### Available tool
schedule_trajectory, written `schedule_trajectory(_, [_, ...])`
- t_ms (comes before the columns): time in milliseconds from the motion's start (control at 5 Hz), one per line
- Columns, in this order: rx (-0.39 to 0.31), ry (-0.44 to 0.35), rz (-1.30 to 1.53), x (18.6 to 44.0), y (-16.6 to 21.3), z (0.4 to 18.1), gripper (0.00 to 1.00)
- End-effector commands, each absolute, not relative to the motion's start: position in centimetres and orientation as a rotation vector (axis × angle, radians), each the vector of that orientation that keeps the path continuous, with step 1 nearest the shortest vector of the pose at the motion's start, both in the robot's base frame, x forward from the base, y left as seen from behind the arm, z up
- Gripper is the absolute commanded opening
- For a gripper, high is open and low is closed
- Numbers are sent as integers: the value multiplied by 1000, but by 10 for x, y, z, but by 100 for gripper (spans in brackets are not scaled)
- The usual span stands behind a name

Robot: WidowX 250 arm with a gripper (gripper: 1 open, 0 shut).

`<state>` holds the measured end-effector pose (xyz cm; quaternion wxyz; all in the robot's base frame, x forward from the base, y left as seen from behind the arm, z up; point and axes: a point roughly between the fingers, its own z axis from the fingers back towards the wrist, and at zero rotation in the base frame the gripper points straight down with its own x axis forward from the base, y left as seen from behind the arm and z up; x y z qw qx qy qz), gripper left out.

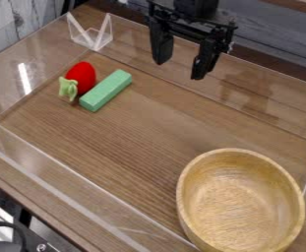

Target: Move the red object to the right side of the table

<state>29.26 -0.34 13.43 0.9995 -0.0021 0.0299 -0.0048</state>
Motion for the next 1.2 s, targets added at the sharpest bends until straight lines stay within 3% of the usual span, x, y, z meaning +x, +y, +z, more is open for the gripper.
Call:
schedule_trajectory(0, [0,78,-13,291,3,128,100])
schedule_trajectory(200, [2,85,-26,283,26,122,100])
schedule_trajectory(800, [19,8,12,265,143,122,100])
schedule_trajectory(1000, [13,2,17,263,166,109,100])
